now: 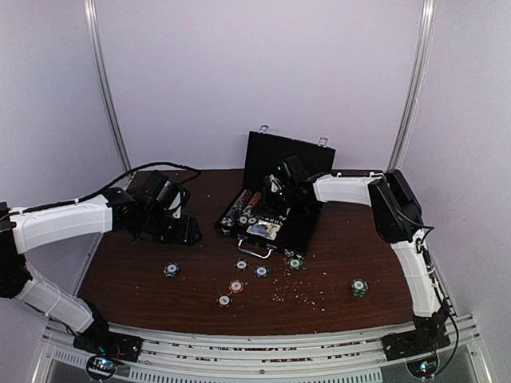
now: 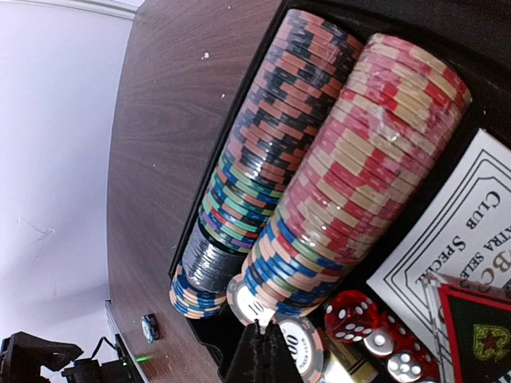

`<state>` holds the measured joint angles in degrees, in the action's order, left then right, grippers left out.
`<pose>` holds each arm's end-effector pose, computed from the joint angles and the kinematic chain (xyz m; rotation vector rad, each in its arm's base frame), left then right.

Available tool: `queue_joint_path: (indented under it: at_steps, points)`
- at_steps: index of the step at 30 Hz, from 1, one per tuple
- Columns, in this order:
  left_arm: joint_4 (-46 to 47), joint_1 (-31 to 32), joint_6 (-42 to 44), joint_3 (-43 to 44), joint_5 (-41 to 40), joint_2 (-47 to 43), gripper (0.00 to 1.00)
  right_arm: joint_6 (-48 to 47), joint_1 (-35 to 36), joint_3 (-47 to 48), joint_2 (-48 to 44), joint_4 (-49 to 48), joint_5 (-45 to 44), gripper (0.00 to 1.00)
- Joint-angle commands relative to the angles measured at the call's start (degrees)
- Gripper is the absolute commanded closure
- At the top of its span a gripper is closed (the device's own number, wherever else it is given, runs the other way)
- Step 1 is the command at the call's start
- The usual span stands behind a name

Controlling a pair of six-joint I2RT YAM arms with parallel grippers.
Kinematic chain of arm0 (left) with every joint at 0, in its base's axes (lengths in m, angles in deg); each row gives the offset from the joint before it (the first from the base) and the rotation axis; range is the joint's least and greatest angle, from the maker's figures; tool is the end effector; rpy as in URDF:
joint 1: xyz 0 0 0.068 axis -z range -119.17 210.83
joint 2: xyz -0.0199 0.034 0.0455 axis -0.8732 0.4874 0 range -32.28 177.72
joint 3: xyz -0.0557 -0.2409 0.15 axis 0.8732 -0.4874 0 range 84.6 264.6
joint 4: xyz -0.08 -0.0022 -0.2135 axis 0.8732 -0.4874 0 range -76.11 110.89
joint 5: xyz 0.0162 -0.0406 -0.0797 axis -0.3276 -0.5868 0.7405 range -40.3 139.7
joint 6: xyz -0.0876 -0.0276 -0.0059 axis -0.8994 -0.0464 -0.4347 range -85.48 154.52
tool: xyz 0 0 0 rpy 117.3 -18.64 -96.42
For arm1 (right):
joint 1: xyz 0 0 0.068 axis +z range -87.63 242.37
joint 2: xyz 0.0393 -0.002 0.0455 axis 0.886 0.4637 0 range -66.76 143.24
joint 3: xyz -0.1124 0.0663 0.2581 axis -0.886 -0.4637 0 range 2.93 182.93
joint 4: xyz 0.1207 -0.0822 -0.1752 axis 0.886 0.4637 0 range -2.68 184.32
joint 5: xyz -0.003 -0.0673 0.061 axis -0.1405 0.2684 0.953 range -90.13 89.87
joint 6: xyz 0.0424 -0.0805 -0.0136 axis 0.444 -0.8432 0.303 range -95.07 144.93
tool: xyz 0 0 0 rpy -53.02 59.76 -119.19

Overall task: Pack up texas hold em set
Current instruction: Adjust the poker chips pile in the slot.

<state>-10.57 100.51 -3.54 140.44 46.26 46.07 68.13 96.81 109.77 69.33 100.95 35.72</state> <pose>0.2119 -0.1693 0.2375 0.0112 2.5767 -0.4653 0.4157 0.3437 0.1626 -0.1639 2.5693 1.3395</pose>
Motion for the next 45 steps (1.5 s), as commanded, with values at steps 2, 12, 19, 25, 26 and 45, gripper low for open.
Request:
queue_joint_path:
  at_steps: [2,12,19,25,26,45]
  points:
    - [3.3,-0.4,0.9,2.7,0.9,0.4,0.39,-2.5,0.6,-0.5,-2.2,-1.2,-0.8,0.96]
    - [8.1,-0.4,4.1,9.8,5.6,7.2,0.39,-7.9,0.5,-4.9,-13.5,4.1,-13.0,0.74]
    - [14.5,-0.4,-1.3,14.2,8.0,13.0,0.40,-12.0,0.2,-9.8,-24.3,9.6,-24.1,0.63]
    - [17.7,1.1,-6.8,16.3,3.9,17.1,0.39,-22.5,0.3,-11.2,-28.2,11.5,-24.0,0.58]
    - [18.6,1.1,-7.4,16.2,4.4,17.5,0.39,-22.8,0.3,-12.0,-28.5,10.6,-24.9,0.57]
    - [23.9,1.1,-19.5,25.5,14.8,32.9,0.50,-10.3,2.6,1.4,-6.8,20.0,-11.4,0.69]
